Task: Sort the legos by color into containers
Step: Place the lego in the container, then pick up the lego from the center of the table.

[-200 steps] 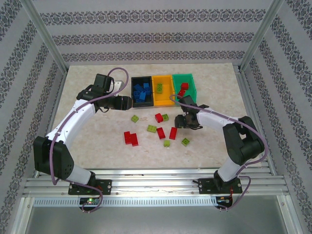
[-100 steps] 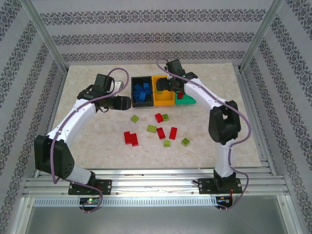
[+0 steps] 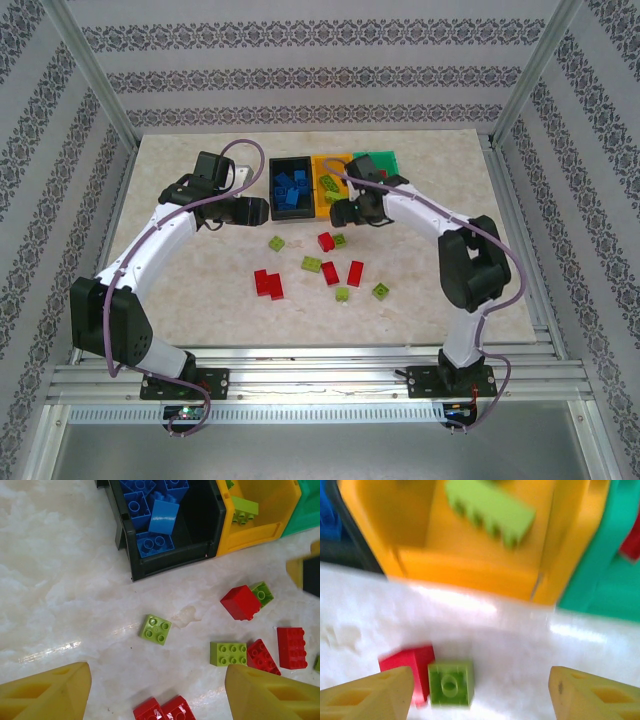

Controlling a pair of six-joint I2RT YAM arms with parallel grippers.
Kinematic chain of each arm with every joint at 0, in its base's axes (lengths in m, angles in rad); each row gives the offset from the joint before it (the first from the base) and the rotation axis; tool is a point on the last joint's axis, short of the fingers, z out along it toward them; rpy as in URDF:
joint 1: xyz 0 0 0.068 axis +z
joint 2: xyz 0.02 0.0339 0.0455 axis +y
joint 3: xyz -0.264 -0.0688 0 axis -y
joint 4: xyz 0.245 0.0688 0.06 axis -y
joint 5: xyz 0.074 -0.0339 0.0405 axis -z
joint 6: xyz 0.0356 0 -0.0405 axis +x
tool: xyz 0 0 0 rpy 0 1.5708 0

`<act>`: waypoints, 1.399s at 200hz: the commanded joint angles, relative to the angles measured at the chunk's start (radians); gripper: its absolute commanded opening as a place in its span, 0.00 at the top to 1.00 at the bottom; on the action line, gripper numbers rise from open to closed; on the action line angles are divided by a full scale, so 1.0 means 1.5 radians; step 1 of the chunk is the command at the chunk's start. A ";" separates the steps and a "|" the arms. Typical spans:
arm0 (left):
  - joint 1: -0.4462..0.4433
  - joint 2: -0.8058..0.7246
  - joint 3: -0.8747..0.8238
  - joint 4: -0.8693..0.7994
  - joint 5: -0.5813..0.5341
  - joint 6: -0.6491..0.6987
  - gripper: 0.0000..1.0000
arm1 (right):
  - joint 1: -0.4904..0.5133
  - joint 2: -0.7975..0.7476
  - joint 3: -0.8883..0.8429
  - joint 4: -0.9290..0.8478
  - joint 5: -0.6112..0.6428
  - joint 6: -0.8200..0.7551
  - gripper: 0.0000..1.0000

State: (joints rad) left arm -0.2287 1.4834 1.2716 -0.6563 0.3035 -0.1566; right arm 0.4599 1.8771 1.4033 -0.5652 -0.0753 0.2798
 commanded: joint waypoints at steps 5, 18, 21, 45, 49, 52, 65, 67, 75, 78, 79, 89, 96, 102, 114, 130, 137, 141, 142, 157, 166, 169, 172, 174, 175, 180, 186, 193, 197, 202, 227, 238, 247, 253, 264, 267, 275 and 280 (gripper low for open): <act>0.006 0.014 0.000 0.002 0.006 0.012 0.29 | 0.013 -0.039 -0.072 0.025 -0.028 -0.011 0.32; 0.007 0.017 0.001 0.001 0.009 0.011 0.29 | 0.015 -0.032 -0.087 0.028 -0.029 -0.010 0.33; 0.007 0.017 0.001 0.001 0.010 0.011 0.29 | 0.015 -0.028 -0.089 0.029 -0.030 -0.010 0.33; 0.006 0.019 0.001 0.000 0.008 0.011 0.29 | 0.016 -0.005 -0.093 0.042 -0.048 -0.007 0.35; 0.007 0.020 0.001 0.000 0.008 0.012 0.29 | 0.017 -0.001 -0.091 0.043 -0.055 -0.006 0.36; 0.006 0.019 0.001 0.000 0.007 0.012 0.29 | 0.017 0.002 -0.089 0.043 -0.056 -0.006 0.36; 0.006 0.019 0.001 -0.001 0.005 0.013 0.29 | 0.022 0.018 -0.074 0.040 -0.060 -0.006 0.37; 0.007 0.019 0.001 -0.001 0.005 0.013 0.29 | 0.023 0.020 -0.072 0.040 -0.060 -0.007 0.37; 0.007 0.019 0.002 -0.002 0.003 0.014 0.29 | 0.026 0.029 -0.061 0.035 -0.060 -0.008 0.37; 0.007 0.019 0.001 -0.002 0.002 0.014 0.29 | 0.027 0.032 -0.059 0.035 -0.060 -0.008 0.37; 0.007 0.019 0.001 -0.002 0.002 0.014 0.29 | 0.027 0.033 -0.058 0.035 -0.060 -0.008 0.37; 0.007 0.018 0.001 -0.002 0.000 0.015 0.29 | 0.032 0.041 -0.050 0.034 -0.060 -0.007 0.37; 0.007 0.018 0.002 -0.002 -0.003 0.016 0.29 | 0.033 0.048 -0.044 0.033 -0.060 -0.007 0.37; 0.007 0.017 0.001 -0.002 -0.002 0.016 0.29 | 0.035 0.055 -0.038 0.032 -0.060 -0.006 0.37; 0.006 0.017 0.001 -0.002 -0.002 0.016 0.29 | 0.037 0.069 -0.028 0.026 -0.061 -0.006 0.37; 0.007 0.017 0.001 -0.002 -0.002 0.016 0.29 | 0.040 0.078 -0.021 0.026 -0.059 -0.005 0.37; 0.007 0.018 0.002 -0.002 -0.002 0.017 0.29 | 0.040 0.082 -0.019 0.025 -0.059 -0.005 0.37; 0.006 0.018 0.002 -0.002 -0.001 0.016 0.29 | 0.040 0.084 -0.018 0.023 -0.059 -0.004 0.37; 0.006 0.018 0.001 -0.002 -0.001 0.015 0.29 | 0.040 0.084 -0.017 0.024 -0.059 -0.004 0.37; 0.006 0.019 0.002 -0.001 0.002 0.015 0.29 | 0.040 0.091 -0.014 0.020 -0.056 -0.006 0.38; 0.007 0.020 0.002 0.000 0.003 0.015 0.29 | 0.039 0.094 -0.014 0.016 -0.052 -0.008 0.40; 0.007 0.020 0.002 -0.001 0.002 0.015 0.29 | 0.040 0.095 -0.013 0.016 -0.052 -0.008 0.41; 0.006 0.020 0.002 -0.001 0.002 0.015 0.29 | 0.040 0.096 -0.013 0.015 -0.050 -0.009 0.42; 0.006 0.020 0.002 -0.001 0.003 0.015 0.29 | 0.040 0.097 -0.013 0.014 -0.050 -0.010 0.43; 0.006 0.020 0.002 -0.001 0.003 0.015 0.29 | 0.040 0.097 -0.013 0.014 -0.050 -0.010 0.44; 0.006 0.020 0.002 -0.002 0.003 0.015 0.29 | 0.040 0.098 -0.013 0.013 -0.048 -0.012 0.46; 0.007 0.020 0.002 -0.002 0.002 0.015 0.29 | 0.040 0.099 -0.013 0.012 -0.047 -0.013 0.47; 0.006 0.020 0.003 -0.002 0.002 0.016 0.29 | 0.039 0.098 -0.014 0.011 -0.046 -0.014 0.50; 0.007 0.020 0.003 -0.002 0.001 0.015 0.29 | 0.039 0.097 -0.014 0.011 -0.045 -0.014 0.52; 0.007 0.019 0.003 -0.002 0.001 0.015 0.29 | 0.039 0.095 -0.015 0.011 -0.047 -0.014 0.55; 0.006 0.021 0.002 -0.001 0.002 0.015 0.29 | 0.038 0.080 -0.011 0.008 -0.048 -0.015 0.61; 0.007 0.023 0.003 -0.001 0.003 0.015 0.29 | 0.037 0.071 -0.003 0.005 -0.050 -0.017 0.61; 0.007 0.025 0.003 -0.002 0.005 0.014 0.29 | 0.036 0.063 0.006 0.005 -0.053 -0.018 0.61; 0.007 0.026 0.004 -0.002 0.006 0.014 0.29 | 0.033 0.059 0.015 0.004 -0.056 -0.018 0.61; 0.006 0.029 0.005 -0.003 0.007 0.014 0.29 | 0.028 0.057 0.035 0.003 -0.060 -0.019 0.61; 0.007 0.028 0.005 -0.003 0.007 0.014 0.29 | 0.025 0.057 0.039 0.002 -0.060 -0.019 0.61; 0.007 0.030 0.006 -0.004 0.008 0.014 0.29 | 0.018 0.060 0.062 -0.002 -0.062 -0.020 0.61; 0.006 0.029 0.006 -0.004 0.008 0.014 0.29 | 0.012 0.064 0.077 -0.003 -0.065 -0.020 0.61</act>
State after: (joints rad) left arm -0.2287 1.5139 1.2716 -0.6567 0.3065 -0.1562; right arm 0.5045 2.0113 1.4200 -0.5549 -0.1493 0.2615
